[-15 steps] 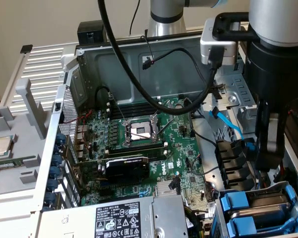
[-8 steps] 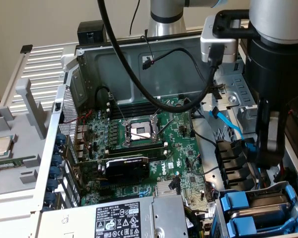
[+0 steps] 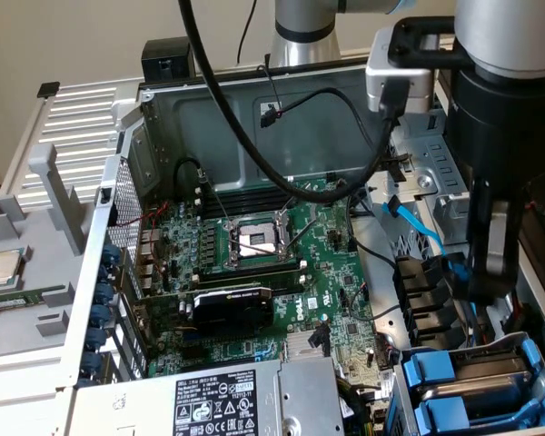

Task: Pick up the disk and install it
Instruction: 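Insert the first disk wire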

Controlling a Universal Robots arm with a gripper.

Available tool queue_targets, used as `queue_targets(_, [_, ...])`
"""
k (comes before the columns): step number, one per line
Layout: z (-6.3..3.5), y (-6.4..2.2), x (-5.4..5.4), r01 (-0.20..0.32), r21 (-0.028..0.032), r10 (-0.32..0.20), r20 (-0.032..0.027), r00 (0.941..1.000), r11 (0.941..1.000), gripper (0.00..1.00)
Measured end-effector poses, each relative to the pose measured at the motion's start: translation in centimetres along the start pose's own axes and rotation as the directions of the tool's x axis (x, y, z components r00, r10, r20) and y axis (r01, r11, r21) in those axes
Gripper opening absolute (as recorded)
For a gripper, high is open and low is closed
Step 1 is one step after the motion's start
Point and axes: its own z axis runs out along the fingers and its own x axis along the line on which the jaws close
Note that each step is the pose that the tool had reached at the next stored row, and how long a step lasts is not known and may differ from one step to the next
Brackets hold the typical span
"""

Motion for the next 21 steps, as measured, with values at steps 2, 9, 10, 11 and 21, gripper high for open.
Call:
queue_targets(2, [-0.02, 0.15, -0.3, 0.001, 0.0016, -0.001, -0.0033, 1.0000, 1.0000, 0.35])
queue_targets(9, [-0.26, 0.63, -0.4, 0.002, 0.0067, -0.002, -0.0133, 0.9999, 1.0000, 0.35])
queue_targets(10, [-0.35, 0.63, -0.4, 0.003, 0.0084, -0.002, -0.0168, 0.9999, 1.0000, 0.35])
queue_targets(11, [-0.46, 0.63, -0.4, 0.003, 0.0104, -0.003, -0.0207, 0.9998, 0.9999, 0.35])
queue_targets(21, [-1.50, 0.51, -0.5, 0.008, 0.0303, -0.007, -0.0543, 0.9985, 0.9995, 0.35])
